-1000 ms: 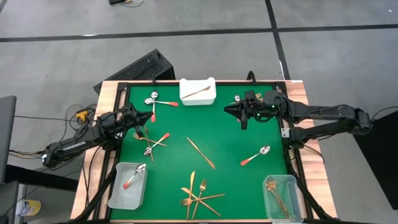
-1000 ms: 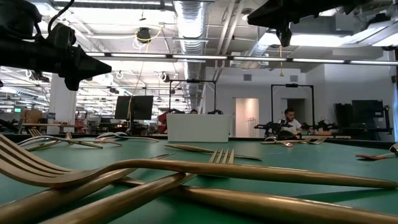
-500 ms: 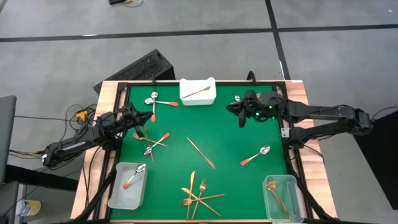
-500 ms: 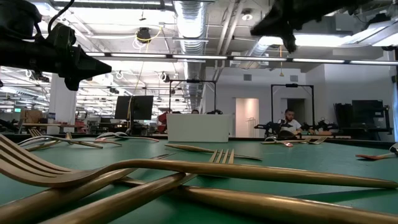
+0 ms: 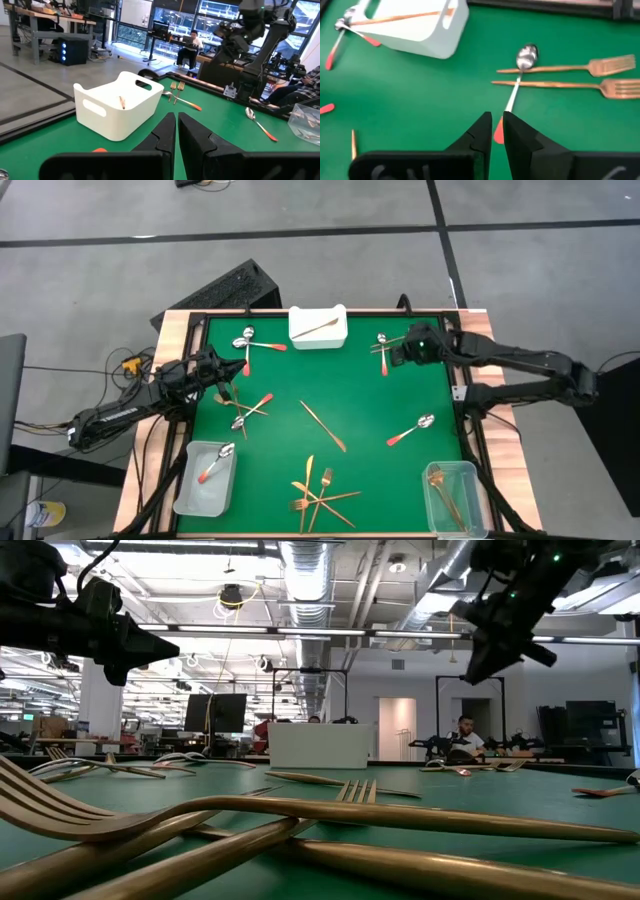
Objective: Sort silverware by color (type)
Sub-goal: Put the gold fork into the transparent bin
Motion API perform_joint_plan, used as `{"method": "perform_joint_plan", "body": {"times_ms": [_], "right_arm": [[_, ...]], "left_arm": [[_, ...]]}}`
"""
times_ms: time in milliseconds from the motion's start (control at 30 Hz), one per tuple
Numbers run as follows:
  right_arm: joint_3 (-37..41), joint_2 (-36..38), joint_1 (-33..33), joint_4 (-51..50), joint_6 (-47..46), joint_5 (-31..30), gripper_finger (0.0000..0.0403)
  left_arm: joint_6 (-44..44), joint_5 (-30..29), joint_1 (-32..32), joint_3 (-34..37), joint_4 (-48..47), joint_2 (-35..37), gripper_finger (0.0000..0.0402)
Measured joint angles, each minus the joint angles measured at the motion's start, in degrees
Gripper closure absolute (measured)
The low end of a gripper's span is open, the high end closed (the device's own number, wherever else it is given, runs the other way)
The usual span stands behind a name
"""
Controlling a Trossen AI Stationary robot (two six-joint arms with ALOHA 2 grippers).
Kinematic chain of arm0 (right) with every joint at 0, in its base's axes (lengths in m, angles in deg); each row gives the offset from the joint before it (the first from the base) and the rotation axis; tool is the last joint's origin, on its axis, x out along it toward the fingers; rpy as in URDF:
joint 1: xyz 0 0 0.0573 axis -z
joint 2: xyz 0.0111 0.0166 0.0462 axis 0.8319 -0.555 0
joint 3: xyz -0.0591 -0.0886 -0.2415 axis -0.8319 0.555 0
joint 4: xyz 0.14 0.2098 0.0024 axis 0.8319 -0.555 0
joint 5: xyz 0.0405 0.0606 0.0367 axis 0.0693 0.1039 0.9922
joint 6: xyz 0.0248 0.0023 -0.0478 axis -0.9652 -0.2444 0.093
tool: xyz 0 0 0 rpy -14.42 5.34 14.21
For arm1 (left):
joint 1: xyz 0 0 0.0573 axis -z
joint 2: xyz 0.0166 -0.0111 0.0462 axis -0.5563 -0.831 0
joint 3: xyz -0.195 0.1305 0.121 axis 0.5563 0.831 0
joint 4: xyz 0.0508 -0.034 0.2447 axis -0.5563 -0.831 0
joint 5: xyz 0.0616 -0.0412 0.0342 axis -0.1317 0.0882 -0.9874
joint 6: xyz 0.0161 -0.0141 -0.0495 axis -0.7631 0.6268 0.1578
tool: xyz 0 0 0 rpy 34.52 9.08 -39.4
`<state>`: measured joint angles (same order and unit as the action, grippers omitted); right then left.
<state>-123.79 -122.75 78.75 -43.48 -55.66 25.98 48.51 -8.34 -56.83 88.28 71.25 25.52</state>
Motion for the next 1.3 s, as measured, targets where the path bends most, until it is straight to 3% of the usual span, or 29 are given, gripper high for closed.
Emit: {"method": "perform_joint_plan", "body": {"times_ms": [100,300,533,633,900,1067,1300], "right_arm": [[0.0,0.0,3.01,-0.49,0.83,2.7,0.0318],[0.0,-0.04,7.5,-2.22,-2.53,0.96,0.0282],[0.0,-5.9,17.62,-3.79,-2.22,0.76,0.0232],[0.0,-11.39,23.49,-4.85,-3.0,2.02,0.0218],[0.0,-21.98,34.36,-1.4,-3.01,2.72,0.0206],[0.0,-25.01,33.5,2.15,-11.27,-1.44,0.0214],[0.0,-27.03,34.85,3.25,-25.05,-2.28,0.0234]], "left_arm": [[0.0,-0.04,0.0,0.0,0.0,-0.02,0.0393],[-0.34,-5.01,-0.22,0.0,0.85,-0.02,0.0393],[24.67,-3.69,-0.21,0.0,0.76,-0.02,0.0393],[30.57,-3.96,-0.22,0.0,0.76,-0.02,0.0393],[32.41,1.38,-0.17,0.0,0.28,-0.02,0.0393],[30.85,3.21,-0.17,0.0,-0.18,-0.1,0.0393],[30.64,-0.66,-0.17,0.0,0.13,-0.1,0.0393]]}}
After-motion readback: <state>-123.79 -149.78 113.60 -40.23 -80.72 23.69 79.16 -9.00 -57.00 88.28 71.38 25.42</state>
